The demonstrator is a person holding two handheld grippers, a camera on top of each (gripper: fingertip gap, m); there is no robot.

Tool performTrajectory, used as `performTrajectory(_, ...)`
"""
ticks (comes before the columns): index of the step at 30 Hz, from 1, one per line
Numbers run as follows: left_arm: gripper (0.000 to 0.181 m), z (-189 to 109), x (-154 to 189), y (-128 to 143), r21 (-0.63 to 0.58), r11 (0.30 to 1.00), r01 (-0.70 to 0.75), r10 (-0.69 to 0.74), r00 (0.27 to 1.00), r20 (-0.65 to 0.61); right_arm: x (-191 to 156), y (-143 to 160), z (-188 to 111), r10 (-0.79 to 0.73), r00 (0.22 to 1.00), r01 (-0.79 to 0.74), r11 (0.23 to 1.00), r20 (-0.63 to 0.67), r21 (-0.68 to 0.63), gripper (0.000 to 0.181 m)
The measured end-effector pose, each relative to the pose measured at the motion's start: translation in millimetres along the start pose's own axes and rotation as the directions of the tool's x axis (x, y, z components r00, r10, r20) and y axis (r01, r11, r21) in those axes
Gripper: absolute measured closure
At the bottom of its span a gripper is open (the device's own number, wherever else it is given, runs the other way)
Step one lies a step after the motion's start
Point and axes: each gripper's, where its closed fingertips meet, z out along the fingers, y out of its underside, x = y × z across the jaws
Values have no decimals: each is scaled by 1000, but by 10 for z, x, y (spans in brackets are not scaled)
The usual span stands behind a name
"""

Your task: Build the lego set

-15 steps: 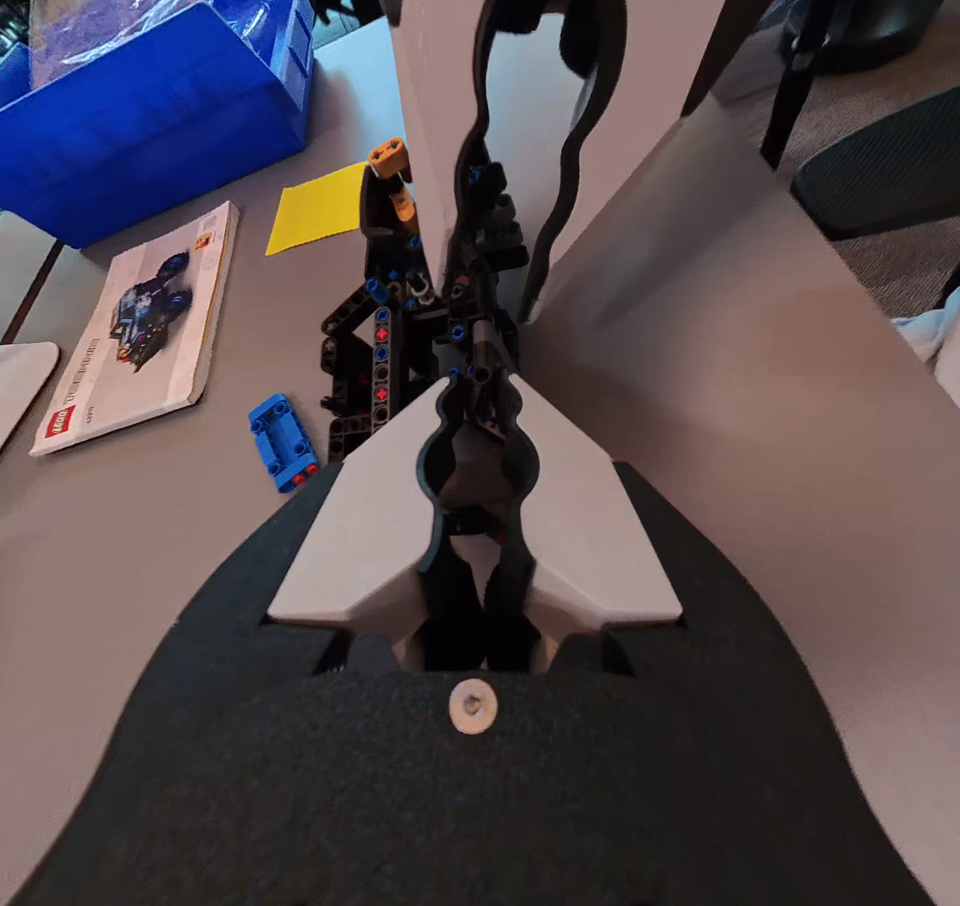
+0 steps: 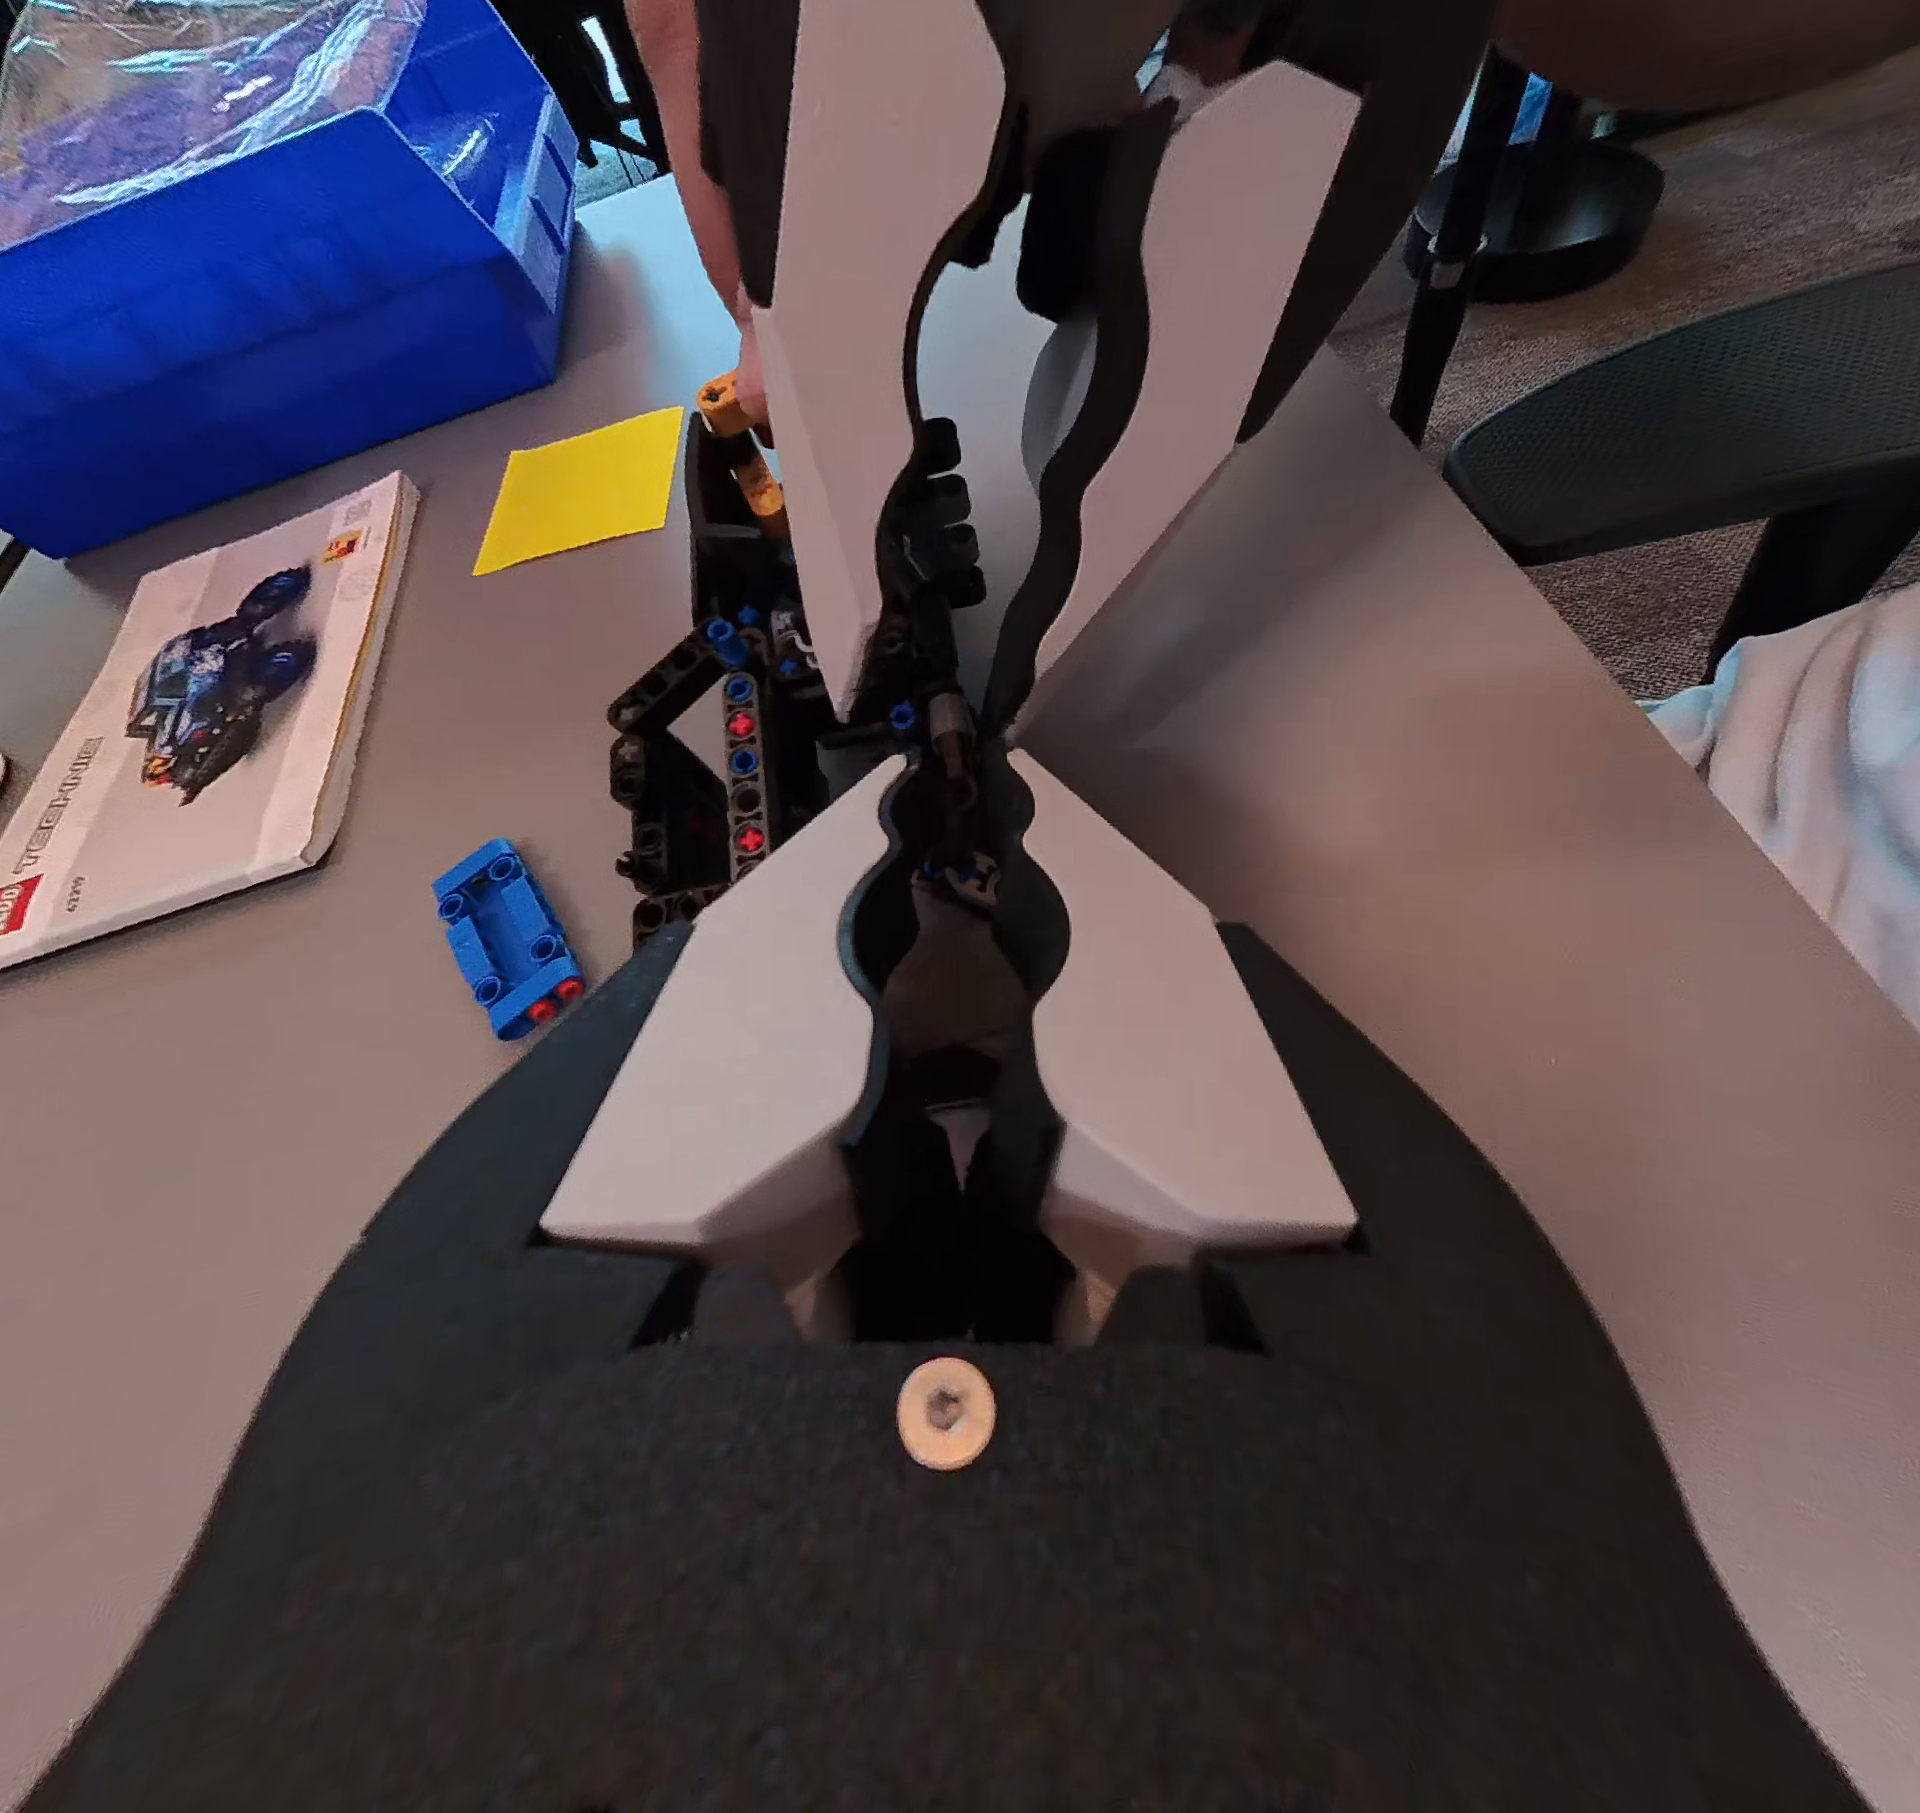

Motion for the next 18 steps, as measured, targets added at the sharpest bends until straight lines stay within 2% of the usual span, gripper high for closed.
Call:
performTrajectory(1,173,0,8,1,0,1000,-7,7,1000,0,-3,0,3,9,1000,-9,1000,-4,4,158)
performTrajectory(7,173,18,1,35,-22,1000,-9,8,1000,-6,3,23,52,-62,990,53,996,-130,-78,156)
performTrajectory(11,171,-11,-9,70,-30,999,-15,14,1000,-21,28,28,66,132,963,-140,990,-236,-19,151)
performTrajectory(13,172,-17,-18,79,-34,999,20,-21,999,-40,107,56,60,219,915,-218,975,-339,41,139)
performTrajectory(16,172,-16,-25,83,-40,997,70,-73,995,-70,132,62,39,214,864,-209,976,-456,62,138)
performTrajectory(18,173,-17,-27,84,-40,996,75,-78,994,-74,93,54,73,189,854,-182,981,-484,63,147)
